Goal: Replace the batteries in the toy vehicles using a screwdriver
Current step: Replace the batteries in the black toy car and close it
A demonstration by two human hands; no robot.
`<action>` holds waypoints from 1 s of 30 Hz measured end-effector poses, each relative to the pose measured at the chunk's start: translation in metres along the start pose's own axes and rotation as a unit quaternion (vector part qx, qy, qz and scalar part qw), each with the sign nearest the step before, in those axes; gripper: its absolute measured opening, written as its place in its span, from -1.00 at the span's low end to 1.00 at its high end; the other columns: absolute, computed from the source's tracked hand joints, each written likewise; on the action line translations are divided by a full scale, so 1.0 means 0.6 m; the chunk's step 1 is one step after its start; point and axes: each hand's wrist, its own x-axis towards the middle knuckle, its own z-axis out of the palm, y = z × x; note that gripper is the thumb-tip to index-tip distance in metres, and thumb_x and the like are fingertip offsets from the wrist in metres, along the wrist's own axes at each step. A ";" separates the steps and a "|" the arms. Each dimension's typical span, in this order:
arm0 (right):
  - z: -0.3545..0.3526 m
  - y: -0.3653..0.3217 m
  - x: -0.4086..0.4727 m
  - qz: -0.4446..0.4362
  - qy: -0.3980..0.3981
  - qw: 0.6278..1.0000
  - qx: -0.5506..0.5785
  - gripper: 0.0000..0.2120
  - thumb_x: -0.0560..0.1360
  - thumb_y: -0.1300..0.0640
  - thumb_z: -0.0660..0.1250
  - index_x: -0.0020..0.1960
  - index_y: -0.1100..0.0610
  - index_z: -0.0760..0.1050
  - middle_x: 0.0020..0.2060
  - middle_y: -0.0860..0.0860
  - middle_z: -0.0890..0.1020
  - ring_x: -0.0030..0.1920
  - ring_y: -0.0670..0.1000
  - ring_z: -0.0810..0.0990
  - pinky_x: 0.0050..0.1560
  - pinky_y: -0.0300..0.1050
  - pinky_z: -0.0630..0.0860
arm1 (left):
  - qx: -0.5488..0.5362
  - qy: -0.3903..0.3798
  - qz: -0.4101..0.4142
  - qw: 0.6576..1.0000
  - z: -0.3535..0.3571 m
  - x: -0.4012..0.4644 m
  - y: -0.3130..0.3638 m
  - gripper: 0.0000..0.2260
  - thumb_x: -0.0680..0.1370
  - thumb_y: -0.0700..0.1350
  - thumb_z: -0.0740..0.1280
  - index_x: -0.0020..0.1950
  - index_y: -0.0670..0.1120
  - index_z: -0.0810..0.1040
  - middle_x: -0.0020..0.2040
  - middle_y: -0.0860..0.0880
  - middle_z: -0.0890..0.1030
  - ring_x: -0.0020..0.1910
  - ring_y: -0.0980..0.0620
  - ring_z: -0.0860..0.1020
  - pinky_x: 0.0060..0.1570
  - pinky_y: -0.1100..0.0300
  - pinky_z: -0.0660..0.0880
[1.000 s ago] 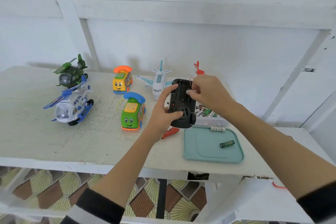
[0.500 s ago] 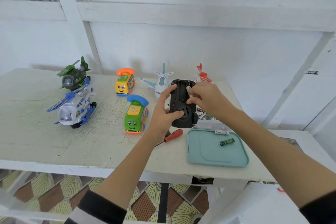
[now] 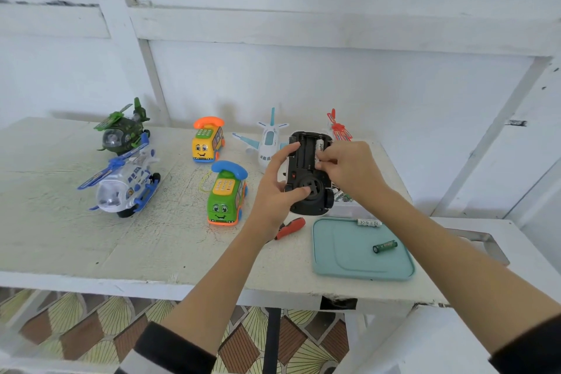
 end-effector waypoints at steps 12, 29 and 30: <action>-0.081 0.051 -0.075 0.047 -0.090 0.993 0.068 -0.97 0.38 0.30 0.45 -0.23 0.22 0.66 -0.39 -0.12 0.51 -0.34 -0.29 0.48 -0.26 -0.46 0.32 | 0.003 0.007 0.007 1.000 0.019 0.006 -0.015 -0.33 0.45 -0.53 0.26 0.32 0.16 0.40 0.26 0.25 0.52 -0.01 -0.01 0.66 -0.09 0.10 0.62; -0.028 0.145 -0.188 0.133 -0.378 0.910 -0.111 -0.81 0.46 0.23 0.37 0.07 0.16 0.55 -0.01 -0.01 0.47 0.04 -0.05 0.45 0.03 -0.10 0.41 | 0.013 0.000 -0.007 1.000 0.024 0.002 -0.044 -0.30 0.43 -0.56 0.25 0.31 0.16 0.41 0.43 0.03 0.40 0.01 0.05 0.66 0.02 -0.03 0.62; -0.031 0.144 -0.184 0.132 -0.366 0.917 -0.087 -0.84 0.45 0.24 0.37 0.02 0.16 0.54 -0.06 -0.01 0.47 -0.06 -0.09 0.46 -0.04 -0.15 0.37 | 0.010 0.001 -0.008 1.000 0.023 0.002 -0.044 -0.30 0.43 -0.56 0.25 0.31 0.17 0.41 0.43 0.04 0.40 0.03 0.01 0.66 0.03 -0.05 0.62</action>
